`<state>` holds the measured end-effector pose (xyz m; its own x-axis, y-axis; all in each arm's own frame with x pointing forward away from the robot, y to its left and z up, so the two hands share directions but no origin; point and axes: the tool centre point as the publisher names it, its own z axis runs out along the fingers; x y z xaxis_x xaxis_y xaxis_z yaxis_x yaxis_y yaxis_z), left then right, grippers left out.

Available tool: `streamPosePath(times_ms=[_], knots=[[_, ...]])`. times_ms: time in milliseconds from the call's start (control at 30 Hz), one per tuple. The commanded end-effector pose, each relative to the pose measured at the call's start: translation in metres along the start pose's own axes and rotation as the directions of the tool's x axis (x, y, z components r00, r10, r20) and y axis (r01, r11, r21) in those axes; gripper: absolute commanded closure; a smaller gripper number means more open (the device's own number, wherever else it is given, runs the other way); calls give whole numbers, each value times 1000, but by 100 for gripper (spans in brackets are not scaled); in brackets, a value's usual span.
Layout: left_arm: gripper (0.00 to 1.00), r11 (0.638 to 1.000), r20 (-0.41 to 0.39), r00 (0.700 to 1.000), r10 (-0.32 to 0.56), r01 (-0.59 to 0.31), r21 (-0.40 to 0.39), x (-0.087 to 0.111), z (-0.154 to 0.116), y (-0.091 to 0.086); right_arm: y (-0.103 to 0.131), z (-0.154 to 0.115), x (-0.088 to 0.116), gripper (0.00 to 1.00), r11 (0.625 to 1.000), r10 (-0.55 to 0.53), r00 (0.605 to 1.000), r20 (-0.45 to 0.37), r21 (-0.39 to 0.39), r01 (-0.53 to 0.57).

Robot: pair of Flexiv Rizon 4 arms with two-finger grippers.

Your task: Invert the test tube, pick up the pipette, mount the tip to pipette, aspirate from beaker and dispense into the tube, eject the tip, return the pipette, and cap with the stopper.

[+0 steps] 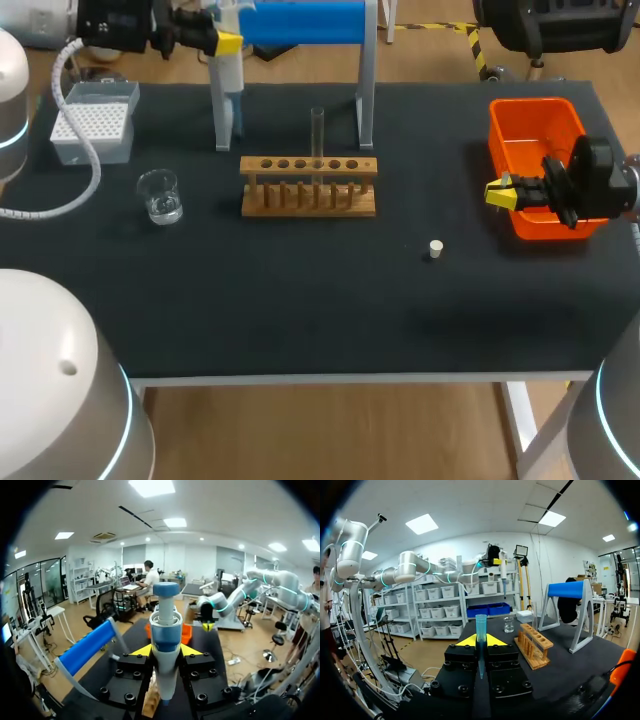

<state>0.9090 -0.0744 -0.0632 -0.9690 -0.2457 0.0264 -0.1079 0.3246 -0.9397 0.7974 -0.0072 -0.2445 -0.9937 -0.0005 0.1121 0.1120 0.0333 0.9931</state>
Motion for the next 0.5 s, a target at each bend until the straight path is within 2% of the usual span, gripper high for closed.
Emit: streamPosePath(times_ms=[33, 300, 500], knots=[[100, 1000, -13, 1000, 12, -12, 2, 13, 0, -4, 0, -1, 0, 100, 1000, 0, 1000, -2, 1, 0], [100, 1000, -36, 999, 17, -17, 4, 42, 9, -6, 0, -1, 0, 100, 1000, 0, 1000, -2, 1, 0], [100, 1000, -44, 999, 13, -13, 0, 56, 16, -5, 0, -1, 0, 100, 1000, 0, 1000, -2, 1, 0]])
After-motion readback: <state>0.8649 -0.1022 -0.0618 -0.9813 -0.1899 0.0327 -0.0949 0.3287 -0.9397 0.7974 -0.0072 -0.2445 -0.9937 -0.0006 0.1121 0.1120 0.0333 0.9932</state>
